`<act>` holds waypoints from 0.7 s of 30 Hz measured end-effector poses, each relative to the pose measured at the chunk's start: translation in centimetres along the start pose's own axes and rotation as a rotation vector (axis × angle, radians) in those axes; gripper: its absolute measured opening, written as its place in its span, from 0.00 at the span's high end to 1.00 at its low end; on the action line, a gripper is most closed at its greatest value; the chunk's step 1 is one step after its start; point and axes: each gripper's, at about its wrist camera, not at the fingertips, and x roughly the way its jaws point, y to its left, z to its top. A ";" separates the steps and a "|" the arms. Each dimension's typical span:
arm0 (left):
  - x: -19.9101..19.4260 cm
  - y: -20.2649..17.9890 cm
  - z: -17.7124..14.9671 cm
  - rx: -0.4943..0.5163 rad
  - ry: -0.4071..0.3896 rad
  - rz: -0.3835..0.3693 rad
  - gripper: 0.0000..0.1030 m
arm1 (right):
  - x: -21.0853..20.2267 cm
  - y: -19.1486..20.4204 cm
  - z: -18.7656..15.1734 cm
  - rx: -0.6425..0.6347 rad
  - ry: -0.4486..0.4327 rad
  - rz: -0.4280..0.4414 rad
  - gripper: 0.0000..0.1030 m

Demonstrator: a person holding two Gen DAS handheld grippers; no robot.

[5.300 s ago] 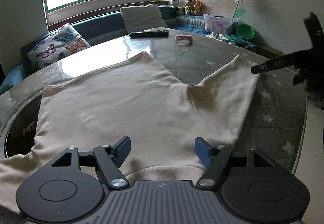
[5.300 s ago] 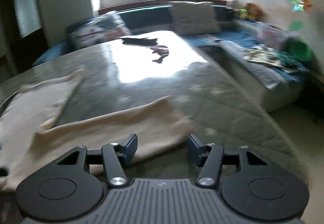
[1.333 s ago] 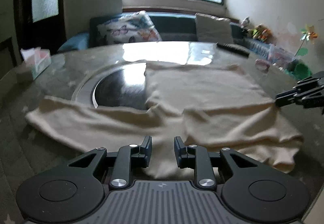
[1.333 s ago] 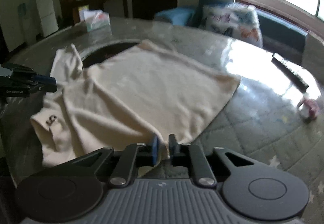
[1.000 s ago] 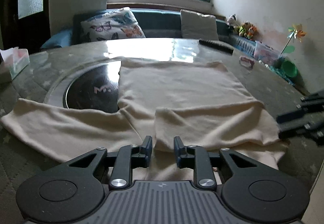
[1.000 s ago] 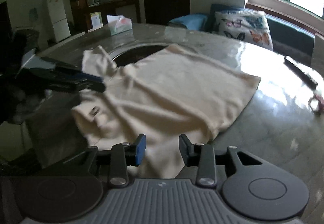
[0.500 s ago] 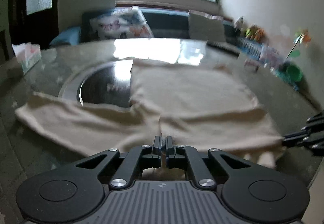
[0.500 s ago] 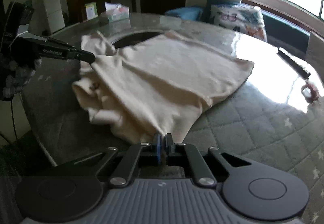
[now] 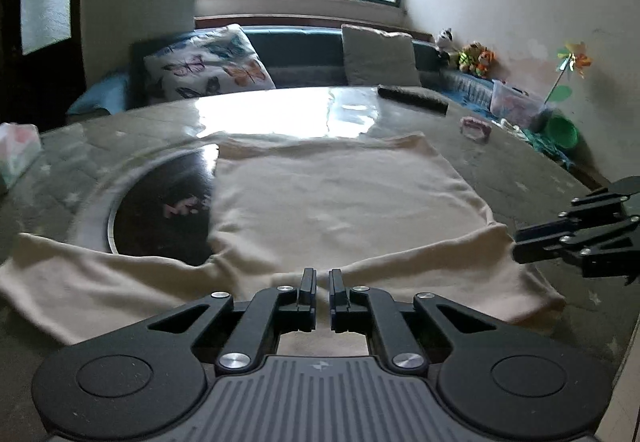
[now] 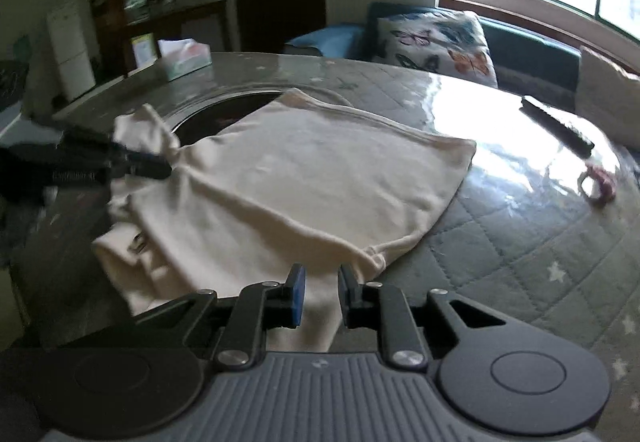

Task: Fold clothes

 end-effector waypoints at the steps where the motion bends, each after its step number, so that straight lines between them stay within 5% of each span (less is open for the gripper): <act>1: 0.5 0.1 -0.1 -0.001 0.009 0.005 0.93 | 0.5 -0.1 0.0 0.015 0.001 -0.002 0.83; 8: 0.0 2.0 -1.0 -0.036 -0.001 0.052 0.93 | 1.9 0.1 0.3 0.042 0.003 -0.030 0.83; 16: -2.4 6.9 -2.0 -0.150 -0.020 0.170 0.90 | 3.6 4.6 2.5 -0.055 -0.004 0.059 0.83; 21: -4.1 11.3 -2.0 -0.236 -0.043 0.300 0.67 | 6.2 8.2 4.2 -0.120 0.010 0.115 0.83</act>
